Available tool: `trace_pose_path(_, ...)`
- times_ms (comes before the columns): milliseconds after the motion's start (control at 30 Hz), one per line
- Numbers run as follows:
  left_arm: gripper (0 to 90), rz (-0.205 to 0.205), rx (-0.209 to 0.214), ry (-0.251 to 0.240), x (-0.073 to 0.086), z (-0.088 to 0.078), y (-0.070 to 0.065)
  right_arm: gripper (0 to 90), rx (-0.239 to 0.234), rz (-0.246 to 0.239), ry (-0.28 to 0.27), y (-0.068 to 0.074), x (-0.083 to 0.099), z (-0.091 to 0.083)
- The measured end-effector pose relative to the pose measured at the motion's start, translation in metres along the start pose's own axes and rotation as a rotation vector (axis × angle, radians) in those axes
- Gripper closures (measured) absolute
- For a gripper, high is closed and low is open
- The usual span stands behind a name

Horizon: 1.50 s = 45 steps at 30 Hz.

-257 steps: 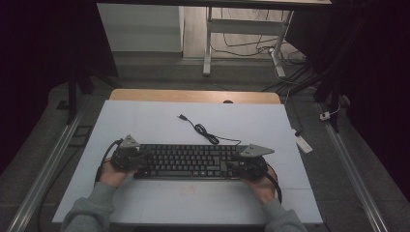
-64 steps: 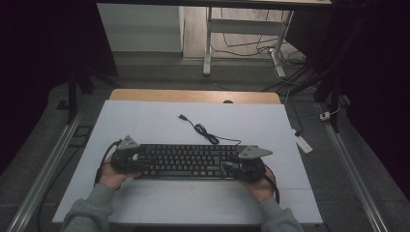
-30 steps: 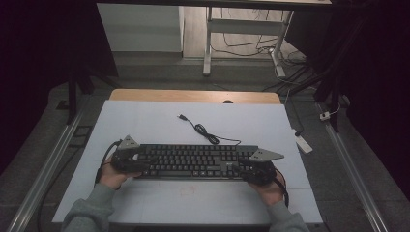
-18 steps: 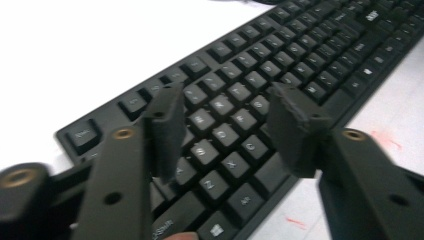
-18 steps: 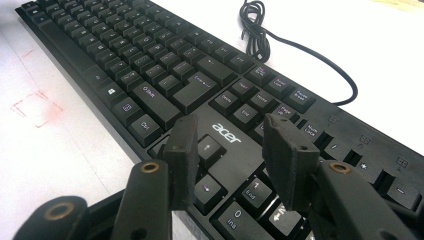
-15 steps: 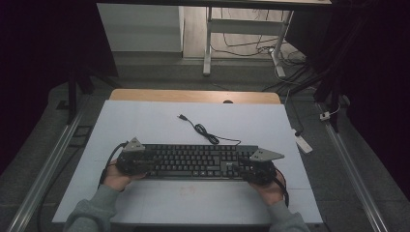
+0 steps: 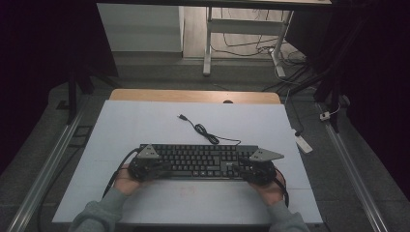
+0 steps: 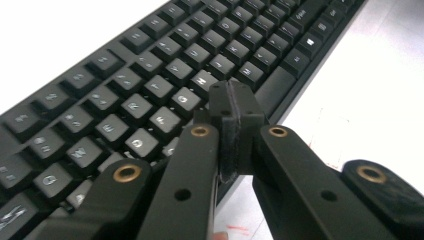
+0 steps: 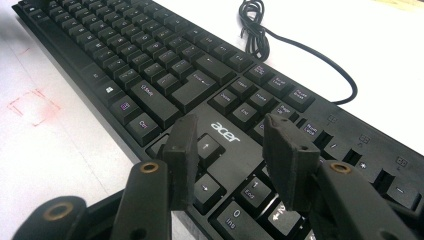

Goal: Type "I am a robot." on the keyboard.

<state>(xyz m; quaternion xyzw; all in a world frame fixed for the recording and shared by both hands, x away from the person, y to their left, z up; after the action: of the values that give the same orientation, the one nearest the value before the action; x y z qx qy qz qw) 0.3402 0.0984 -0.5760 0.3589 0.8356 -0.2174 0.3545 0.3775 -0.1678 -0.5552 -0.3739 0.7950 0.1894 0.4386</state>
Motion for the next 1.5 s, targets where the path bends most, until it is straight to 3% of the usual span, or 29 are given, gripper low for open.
trace_pose_path(300,89.2,0.037,0.009,0.048,0.006,0.011,-0.007,57.4,0.002,-0.001,0.002,-0.001,0.001,0.0)
trace_pose_path(700,89.2,0.044,0.004,0.082,0.012,0.019,-0.008,57.4,0.002,0.002,0.004,-0.001,0.001,0.001)
trace_pose_path(833,89.2,0.058,0.001,0.069,0.012,0.019,-0.008,57.4,0.002,0.002,0.007,-0.001,0.002,0.001)
trace_pose_path(967,88.9,0.038,-0.001,0.024,0.007,0.013,-0.006,57.5,0.001,0.001,0.003,0.0,0.001,0.001)
trace_pose_path(1100,74.8,0.011,-0.002,-0.042,-0.002,0.003,-0.004,57.4,0.006,0.005,0.003,-0.002,0.001,0.0)
trace_pose_path(1300,49.2,-0.038,-0.038,-0.094,-0.008,-0.009,0.005,57.5,-0.001,0.001,0.002,-0.001,0.001,0.0)
trace_pose_path(1500,41.0,-0.072,-0.062,-0.11,-0.01,-0.016,0.013,57.4,-0.004,-0.001,0.0,-0.001,0.001,0.0)
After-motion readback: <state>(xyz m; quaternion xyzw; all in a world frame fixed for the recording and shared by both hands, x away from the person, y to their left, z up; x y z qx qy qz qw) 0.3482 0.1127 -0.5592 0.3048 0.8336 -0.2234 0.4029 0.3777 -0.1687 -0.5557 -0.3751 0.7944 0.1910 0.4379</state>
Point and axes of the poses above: each handheld gripper's, and its own axes: z roughly forward along the jaws, x roughly out of its underside, y roughly to its left, the point moved 10 cm from there along z, roughly forward along the jaws, and after that the axes turned 3 degrees about -y, right-handed, at the moved point
